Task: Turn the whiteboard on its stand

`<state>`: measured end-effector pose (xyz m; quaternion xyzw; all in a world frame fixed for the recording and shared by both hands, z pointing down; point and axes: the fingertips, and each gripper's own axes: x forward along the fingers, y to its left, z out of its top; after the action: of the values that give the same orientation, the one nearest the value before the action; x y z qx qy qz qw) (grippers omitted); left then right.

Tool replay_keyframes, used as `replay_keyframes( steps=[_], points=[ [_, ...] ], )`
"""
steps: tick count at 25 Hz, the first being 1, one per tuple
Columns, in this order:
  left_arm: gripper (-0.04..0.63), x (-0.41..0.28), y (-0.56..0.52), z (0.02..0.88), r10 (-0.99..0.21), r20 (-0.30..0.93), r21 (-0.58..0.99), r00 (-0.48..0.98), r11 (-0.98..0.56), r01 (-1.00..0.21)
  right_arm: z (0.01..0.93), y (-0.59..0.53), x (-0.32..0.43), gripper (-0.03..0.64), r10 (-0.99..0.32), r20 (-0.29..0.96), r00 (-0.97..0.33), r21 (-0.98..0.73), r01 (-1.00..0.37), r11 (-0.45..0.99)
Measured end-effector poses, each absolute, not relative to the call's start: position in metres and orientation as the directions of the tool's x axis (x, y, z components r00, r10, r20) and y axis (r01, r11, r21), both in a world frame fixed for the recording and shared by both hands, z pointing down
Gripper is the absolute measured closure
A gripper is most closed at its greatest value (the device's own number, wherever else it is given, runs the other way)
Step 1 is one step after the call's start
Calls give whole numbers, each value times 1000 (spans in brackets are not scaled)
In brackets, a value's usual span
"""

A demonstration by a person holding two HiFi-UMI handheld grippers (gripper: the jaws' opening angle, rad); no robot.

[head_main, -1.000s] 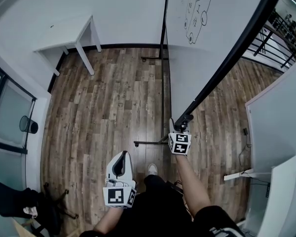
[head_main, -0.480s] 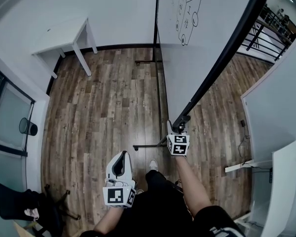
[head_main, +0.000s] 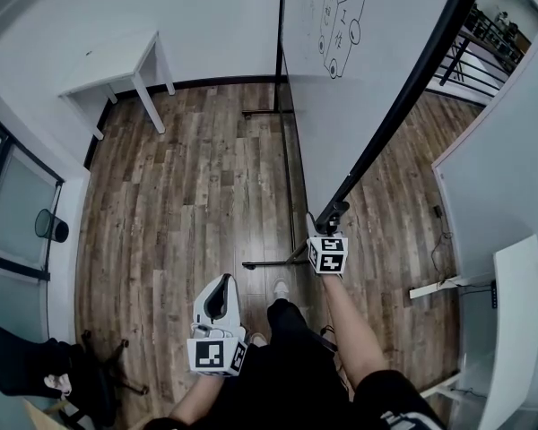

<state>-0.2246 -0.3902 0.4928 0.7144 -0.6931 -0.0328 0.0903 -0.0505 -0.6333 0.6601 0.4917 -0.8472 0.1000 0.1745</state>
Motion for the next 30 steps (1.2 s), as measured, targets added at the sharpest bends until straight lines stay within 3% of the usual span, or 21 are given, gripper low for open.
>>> replay_keyframes(
  steps=[30],
  points=[
    [577,-227,-253,481,-995,61,195,74,-60,-979,661,-465,-69,459,-801,401,-444,-23,-879,476]
  ],
)
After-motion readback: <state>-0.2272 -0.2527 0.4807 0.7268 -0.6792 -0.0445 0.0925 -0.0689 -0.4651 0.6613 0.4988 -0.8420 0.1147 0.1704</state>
